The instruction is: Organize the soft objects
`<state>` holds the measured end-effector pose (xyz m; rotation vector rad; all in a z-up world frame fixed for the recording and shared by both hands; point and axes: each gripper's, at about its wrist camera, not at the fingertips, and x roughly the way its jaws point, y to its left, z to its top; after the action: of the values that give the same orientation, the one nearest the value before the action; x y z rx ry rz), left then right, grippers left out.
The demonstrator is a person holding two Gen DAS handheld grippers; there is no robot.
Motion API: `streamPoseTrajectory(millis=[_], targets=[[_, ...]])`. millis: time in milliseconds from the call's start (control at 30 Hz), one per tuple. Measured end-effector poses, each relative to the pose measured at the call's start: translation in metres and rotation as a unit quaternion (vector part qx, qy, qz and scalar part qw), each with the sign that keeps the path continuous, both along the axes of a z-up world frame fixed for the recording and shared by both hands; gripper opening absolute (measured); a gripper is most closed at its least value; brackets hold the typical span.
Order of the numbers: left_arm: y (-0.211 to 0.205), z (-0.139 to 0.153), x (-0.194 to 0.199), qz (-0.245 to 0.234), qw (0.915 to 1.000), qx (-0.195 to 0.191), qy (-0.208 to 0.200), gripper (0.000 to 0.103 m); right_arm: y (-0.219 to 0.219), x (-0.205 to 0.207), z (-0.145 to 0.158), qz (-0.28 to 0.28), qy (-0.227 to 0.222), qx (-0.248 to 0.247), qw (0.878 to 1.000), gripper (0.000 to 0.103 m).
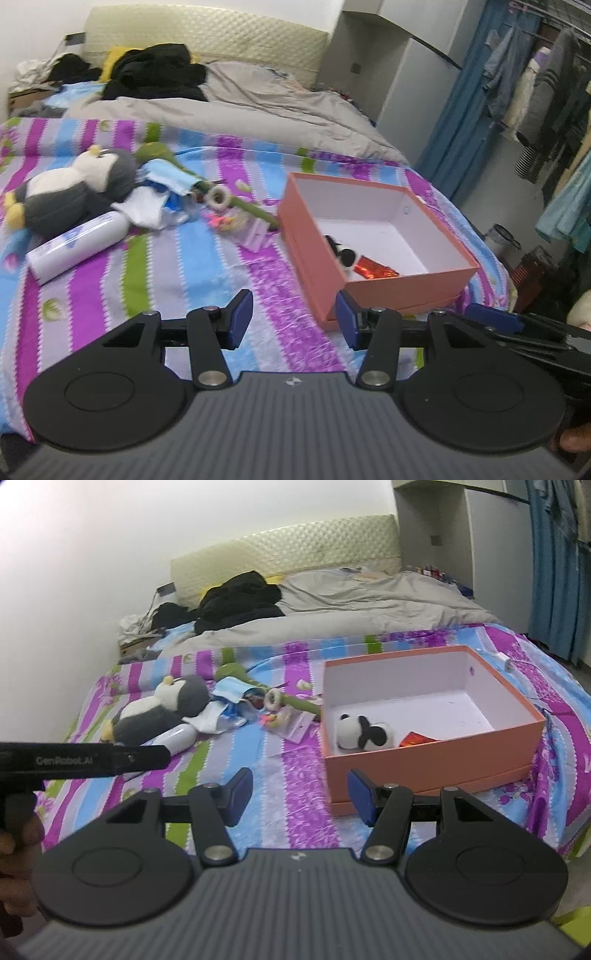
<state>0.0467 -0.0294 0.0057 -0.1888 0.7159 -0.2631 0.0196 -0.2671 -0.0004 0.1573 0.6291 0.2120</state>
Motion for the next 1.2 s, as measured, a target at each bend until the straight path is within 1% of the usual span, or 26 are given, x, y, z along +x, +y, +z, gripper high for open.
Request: streamPoseTrajectory(millis=[167, 300, 500, 667, 867, 967, 1100, 1200], targets=[[0.025, -0.006, -0.016, 0.029, 0.9996, -0.002, 0.002, 0.058, 0.022, -0.004, -0.009, 0.028, 0.010, -0.001, 1.000, 0.060], [0.041, -0.013, -0.025, 0.046, 0.9989, -0.003, 0.001, 0.060, 0.035, -0.010, -0.014, 0.044, 0.010, -0.009, 0.999, 0.060], [0.056, -0.031, -0.026, 0.051, 0.9986, -0.008, 0.010, 0.062, 0.047, -0.010, -0.023, 0.048, 0.014, -0.018, 0.999, 0.060], [0.062, -0.045, -0.011, 0.048, 0.9985, -0.009, 0.026, 0.062, 0.060, 0.003, -0.032, 0.050, 0.018, -0.026, 0.998, 0.060], [0.073, -0.059, 0.017, 0.052, 0.9980, -0.009, 0.036, 0.062, 0.070, 0.024, -0.041, 0.048, 0.020, -0.031, 0.998, 0.060], [0.079, -0.064, 0.033, 0.062, 0.9975, -0.012, 0.031, 0.062, 0.074, 0.038, -0.047, 0.049, 0.026, -0.032, 0.998, 0.060], [0.087, -0.077, 0.059, 0.068, 0.9969, -0.026, 0.029, 0.062, 0.082, 0.056, -0.055, 0.058, 0.024, -0.049, 0.997, 0.060], [0.090, -0.084, 0.081, 0.069, 0.9967, -0.033, 0.026, 0.062, 0.086, 0.074, -0.062, 0.073, 0.032, -0.039, 0.996, 0.060]])
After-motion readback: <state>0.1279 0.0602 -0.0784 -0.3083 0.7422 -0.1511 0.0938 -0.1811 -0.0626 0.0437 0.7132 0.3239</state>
